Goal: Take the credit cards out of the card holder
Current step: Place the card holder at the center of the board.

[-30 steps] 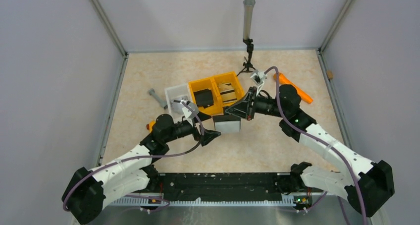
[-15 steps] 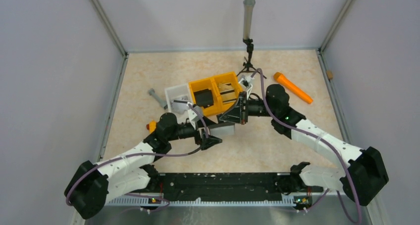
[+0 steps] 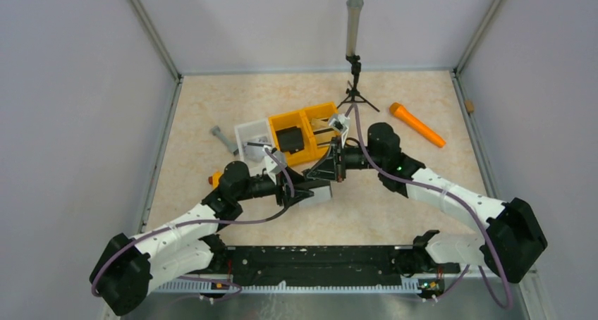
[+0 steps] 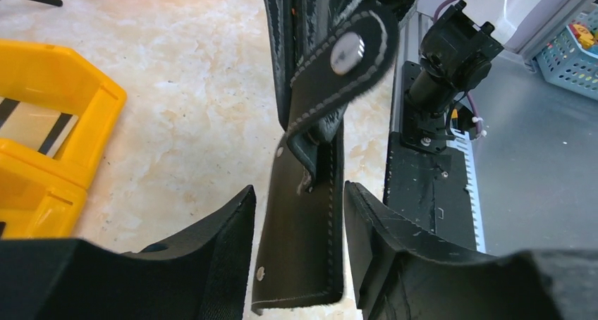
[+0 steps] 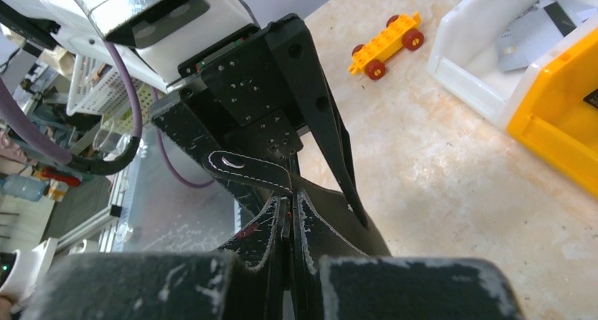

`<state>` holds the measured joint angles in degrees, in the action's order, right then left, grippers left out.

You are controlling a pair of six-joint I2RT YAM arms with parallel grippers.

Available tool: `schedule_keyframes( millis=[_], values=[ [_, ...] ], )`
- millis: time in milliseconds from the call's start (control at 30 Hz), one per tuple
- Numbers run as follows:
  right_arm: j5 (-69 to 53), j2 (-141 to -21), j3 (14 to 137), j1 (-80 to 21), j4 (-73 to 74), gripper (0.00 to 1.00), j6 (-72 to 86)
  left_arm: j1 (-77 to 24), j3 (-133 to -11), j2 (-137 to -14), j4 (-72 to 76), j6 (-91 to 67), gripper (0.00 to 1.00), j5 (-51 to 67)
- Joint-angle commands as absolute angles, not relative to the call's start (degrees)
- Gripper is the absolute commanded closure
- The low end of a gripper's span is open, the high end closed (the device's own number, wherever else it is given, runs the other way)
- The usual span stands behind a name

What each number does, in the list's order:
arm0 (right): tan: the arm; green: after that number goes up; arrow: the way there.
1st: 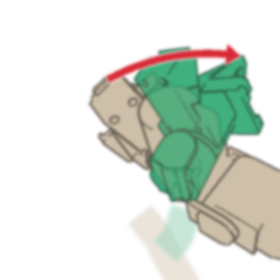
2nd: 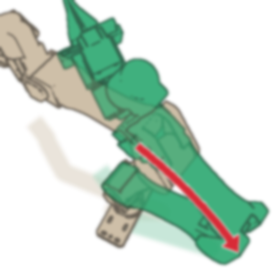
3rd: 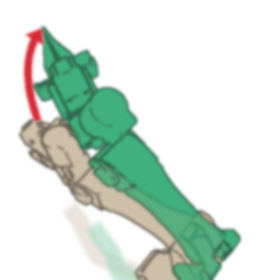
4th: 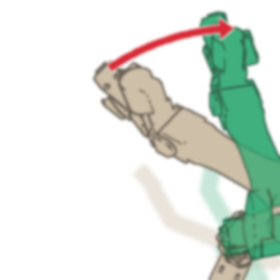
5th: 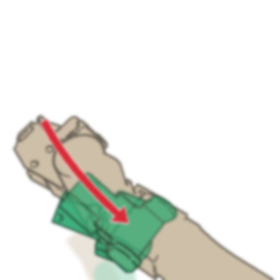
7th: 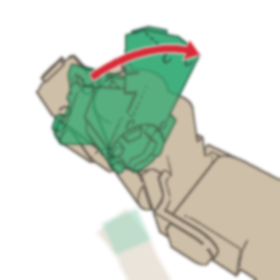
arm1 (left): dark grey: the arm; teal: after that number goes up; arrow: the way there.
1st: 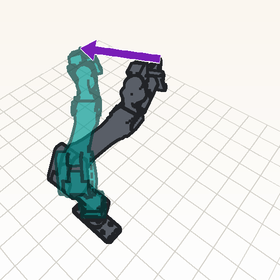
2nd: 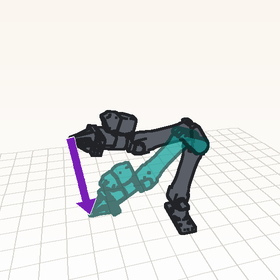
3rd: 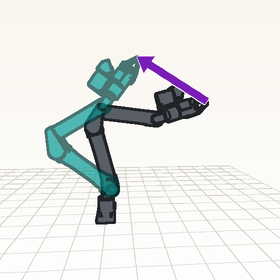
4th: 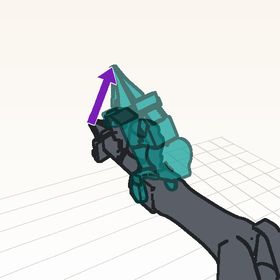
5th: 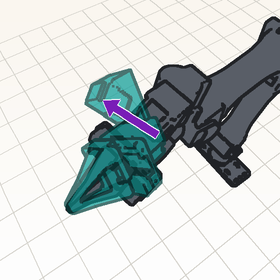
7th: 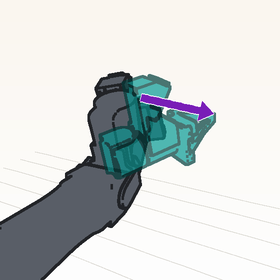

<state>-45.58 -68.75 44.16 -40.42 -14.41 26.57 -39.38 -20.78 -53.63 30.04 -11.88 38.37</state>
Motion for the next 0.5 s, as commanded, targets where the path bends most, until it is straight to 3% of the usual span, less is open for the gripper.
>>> schedule_keyframes(
  millis=[0,167,367,400,467],
  values=[
    [-45.6,-69.1,43.9,-42.3,-19.8,1.0,24.5,-39.1,-22.3,-54.1,32.9,-11.9,0.51,39.9],
    [-45.0,-69.6,43.6,-42.9,-19.3,1.0,23.1,-39.1,-21.8,-53.1,33.1,-12.0,0.61,39.3],
    [-43.7,-69.7,43.7,-42.9,-18.3,1.0,21.8,-39.1,-21.9,-53.4,33.1,-11.9,0.91,39.2],
    [-43.6,-69.7,43.8,-42.9,-18.2,0.95,21.6,-39.1,-22.0,-53.5,32.9,-11.9,0.98,38.9],
    [-42.8,-69.6,43.9,-42.9,-18.0,0.78,21.4,-39.1,-22.3,-54.1,32.6,-12.1,1.0,38.1]
  ],
)
